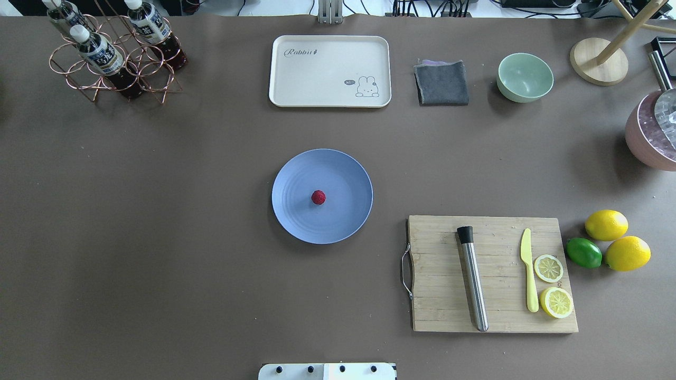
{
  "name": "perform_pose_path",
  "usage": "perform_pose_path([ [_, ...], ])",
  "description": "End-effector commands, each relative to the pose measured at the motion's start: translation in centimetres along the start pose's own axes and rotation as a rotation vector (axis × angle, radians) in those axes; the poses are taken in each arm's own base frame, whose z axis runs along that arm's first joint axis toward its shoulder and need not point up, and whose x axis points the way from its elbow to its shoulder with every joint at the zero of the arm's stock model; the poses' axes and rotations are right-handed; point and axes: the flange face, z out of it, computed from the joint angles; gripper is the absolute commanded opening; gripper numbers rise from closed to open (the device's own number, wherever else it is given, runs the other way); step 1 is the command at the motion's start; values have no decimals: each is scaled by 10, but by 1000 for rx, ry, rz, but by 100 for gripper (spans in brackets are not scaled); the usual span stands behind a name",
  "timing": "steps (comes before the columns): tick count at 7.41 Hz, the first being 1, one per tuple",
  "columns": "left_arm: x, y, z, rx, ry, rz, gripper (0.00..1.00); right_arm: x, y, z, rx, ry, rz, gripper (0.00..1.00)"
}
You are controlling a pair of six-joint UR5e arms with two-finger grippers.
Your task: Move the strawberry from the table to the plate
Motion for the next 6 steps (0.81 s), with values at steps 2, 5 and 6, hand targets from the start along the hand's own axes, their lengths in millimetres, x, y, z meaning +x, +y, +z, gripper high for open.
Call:
perform_pose_path([
  [2, -14, 13, 7, -6, -54, -11, 97, 9, 15, 4, -5, 6, 18, 100],
  [5, 0, -3, -9, -63, -46, -76, 97, 4, 33, -5, 21, 8, 21, 100],
  [6, 12, 1, -28, -31, -50, -63, 97, 1, 34, -8, 26, 10, 12, 100],
])
